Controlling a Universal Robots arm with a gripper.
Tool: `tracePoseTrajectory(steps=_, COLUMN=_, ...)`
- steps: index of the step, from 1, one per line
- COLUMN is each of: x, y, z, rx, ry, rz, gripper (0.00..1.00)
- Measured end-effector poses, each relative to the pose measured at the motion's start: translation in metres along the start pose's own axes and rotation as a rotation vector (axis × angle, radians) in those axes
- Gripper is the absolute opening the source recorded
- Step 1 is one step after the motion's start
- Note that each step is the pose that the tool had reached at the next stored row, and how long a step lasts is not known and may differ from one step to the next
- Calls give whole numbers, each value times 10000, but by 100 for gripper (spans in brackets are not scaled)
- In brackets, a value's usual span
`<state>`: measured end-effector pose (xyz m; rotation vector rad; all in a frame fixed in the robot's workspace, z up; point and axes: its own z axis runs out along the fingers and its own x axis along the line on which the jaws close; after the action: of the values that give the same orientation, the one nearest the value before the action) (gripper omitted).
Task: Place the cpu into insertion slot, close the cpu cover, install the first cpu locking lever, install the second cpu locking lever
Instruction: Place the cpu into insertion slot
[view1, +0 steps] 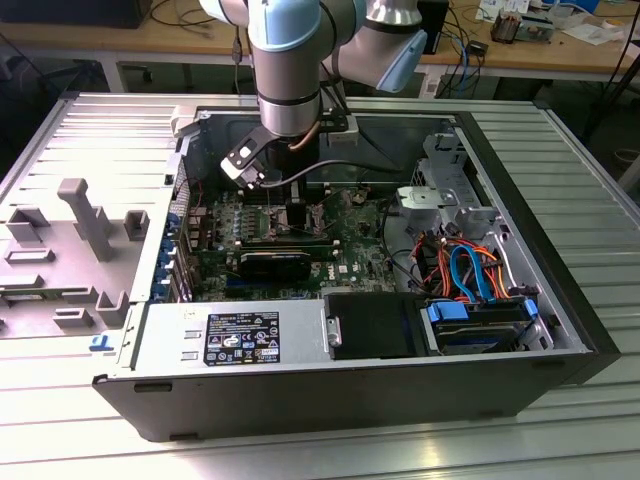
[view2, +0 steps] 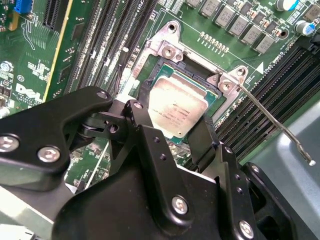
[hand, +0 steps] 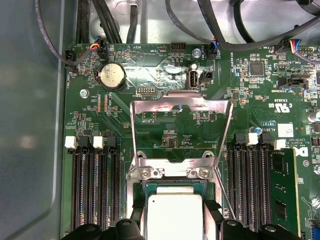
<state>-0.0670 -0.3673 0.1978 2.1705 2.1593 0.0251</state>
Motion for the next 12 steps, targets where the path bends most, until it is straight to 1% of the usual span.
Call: tracePoseTrajectory(steps=12, x=0, y=-1, z=8, rx=0, ry=-3, rz=0, gripper=55)
